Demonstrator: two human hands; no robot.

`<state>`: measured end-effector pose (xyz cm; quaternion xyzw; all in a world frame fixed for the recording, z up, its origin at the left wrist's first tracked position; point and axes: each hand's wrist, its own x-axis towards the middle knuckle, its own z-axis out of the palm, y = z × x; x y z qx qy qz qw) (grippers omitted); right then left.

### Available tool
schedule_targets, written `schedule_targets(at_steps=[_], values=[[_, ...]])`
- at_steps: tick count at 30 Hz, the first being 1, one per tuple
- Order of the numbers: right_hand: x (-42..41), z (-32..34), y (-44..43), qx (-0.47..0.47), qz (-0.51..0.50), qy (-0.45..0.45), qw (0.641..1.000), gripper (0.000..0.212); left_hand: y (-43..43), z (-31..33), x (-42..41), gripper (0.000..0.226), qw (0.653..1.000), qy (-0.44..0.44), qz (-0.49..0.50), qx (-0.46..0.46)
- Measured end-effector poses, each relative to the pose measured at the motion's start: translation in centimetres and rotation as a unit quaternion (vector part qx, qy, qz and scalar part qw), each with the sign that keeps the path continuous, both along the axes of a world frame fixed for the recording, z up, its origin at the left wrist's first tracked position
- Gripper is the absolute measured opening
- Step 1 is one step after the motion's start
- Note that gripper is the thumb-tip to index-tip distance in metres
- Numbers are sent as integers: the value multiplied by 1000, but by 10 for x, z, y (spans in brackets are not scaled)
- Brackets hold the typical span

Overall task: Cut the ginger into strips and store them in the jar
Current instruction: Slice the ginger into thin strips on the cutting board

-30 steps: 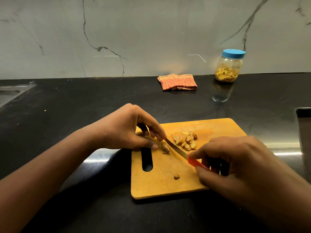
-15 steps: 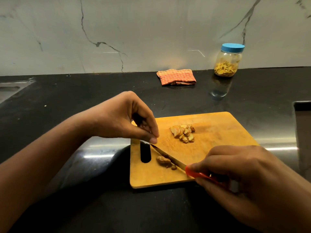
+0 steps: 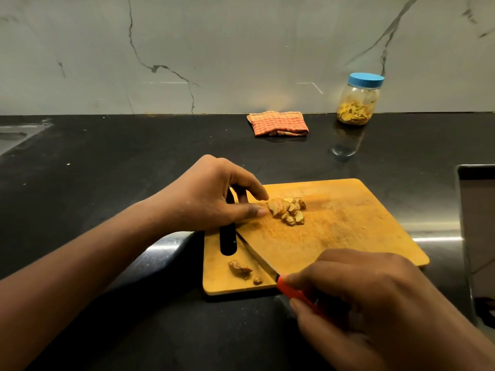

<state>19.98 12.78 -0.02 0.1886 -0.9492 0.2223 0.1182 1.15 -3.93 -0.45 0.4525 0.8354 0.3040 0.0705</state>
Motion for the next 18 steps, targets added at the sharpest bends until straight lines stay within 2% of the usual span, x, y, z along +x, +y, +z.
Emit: schedule_targets(at_steps=[4, 10, 14, 18], values=[[0, -3, 6, -4, -7, 2, 1000, 19, 8, -1, 0, 46, 1000, -7, -7, -25], [2, 7, 38, -42, -47, 0, 998, 20, 21, 2, -8, 42, 994, -6, -44, -98], [6, 15, 58, -42, -109, -35, 993, 17, 19, 3, -11, 51, 991, -23, -85, -105], [6, 12, 70, -86, -171, -22, 981, 21, 32, 2, -6, 53, 986, 36, -102, -125]])
